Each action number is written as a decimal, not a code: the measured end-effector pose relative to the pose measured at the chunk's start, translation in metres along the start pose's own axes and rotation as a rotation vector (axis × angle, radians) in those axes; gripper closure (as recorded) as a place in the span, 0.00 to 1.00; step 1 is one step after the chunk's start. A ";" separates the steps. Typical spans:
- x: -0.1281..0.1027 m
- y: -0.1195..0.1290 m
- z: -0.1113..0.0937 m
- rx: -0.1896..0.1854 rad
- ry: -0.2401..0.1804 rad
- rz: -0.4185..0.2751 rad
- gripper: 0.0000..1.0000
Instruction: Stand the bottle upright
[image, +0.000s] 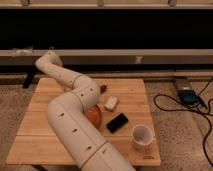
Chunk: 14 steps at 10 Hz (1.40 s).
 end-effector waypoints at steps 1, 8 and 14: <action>0.000 0.002 0.002 -0.007 -0.008 -0.002 0.29; -0.007 0.004 -0.008 -0.005 -0.017 -0.020 0.96; -0.037 -0.009 -0.085 0.056 0.191 -0.020 1.00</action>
